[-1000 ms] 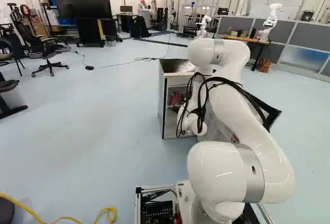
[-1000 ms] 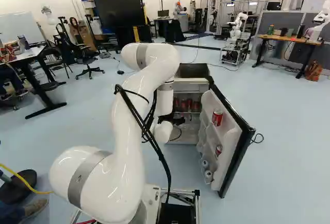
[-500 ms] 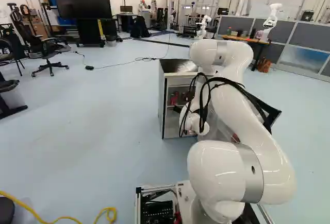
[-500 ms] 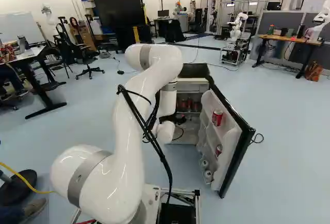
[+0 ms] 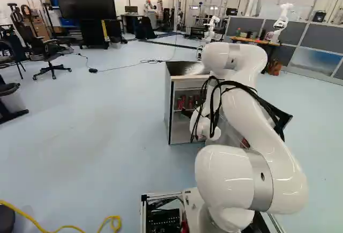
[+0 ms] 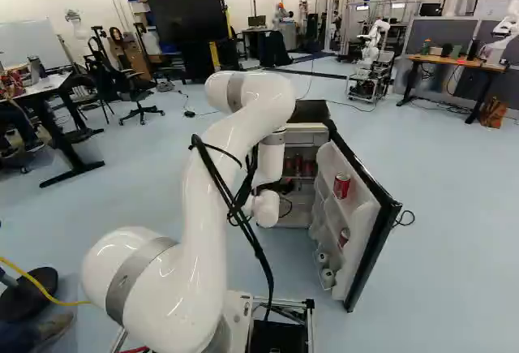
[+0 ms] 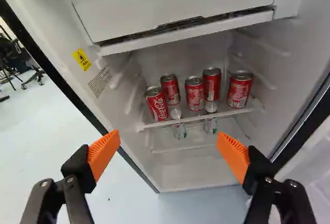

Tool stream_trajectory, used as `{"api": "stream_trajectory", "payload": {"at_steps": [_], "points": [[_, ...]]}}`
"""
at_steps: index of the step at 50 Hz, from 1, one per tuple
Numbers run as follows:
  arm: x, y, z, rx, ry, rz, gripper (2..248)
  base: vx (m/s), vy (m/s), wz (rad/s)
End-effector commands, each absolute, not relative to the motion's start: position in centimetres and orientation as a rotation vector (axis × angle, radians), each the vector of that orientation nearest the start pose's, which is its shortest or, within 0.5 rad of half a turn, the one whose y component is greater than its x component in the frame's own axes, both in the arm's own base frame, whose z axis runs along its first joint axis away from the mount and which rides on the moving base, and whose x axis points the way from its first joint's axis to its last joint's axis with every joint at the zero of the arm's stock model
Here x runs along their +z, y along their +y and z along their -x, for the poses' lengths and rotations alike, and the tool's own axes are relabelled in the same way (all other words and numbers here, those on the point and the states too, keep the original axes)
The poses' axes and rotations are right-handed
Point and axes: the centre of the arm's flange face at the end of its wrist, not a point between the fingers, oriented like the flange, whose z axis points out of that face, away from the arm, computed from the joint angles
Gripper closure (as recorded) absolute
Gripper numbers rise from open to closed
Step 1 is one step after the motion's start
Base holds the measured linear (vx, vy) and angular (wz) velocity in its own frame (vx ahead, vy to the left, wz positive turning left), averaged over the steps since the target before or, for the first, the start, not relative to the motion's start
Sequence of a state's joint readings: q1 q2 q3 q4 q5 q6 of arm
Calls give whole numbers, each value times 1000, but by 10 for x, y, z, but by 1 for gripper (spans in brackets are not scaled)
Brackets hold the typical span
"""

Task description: Grab a drink from the fridge

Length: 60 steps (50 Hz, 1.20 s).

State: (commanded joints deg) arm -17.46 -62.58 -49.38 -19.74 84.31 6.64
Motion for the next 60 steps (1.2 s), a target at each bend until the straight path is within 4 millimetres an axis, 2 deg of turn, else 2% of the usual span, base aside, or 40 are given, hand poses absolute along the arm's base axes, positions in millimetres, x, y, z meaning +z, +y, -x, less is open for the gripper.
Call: {"api": "stream_trajectory", "payload": {"at_steps": [26,60], "points": [[64,-119,-480,-1796,31,2266,3,0,0,0],[12,-126,-514,-1828,-35,2192,3,0,0,0]]}}
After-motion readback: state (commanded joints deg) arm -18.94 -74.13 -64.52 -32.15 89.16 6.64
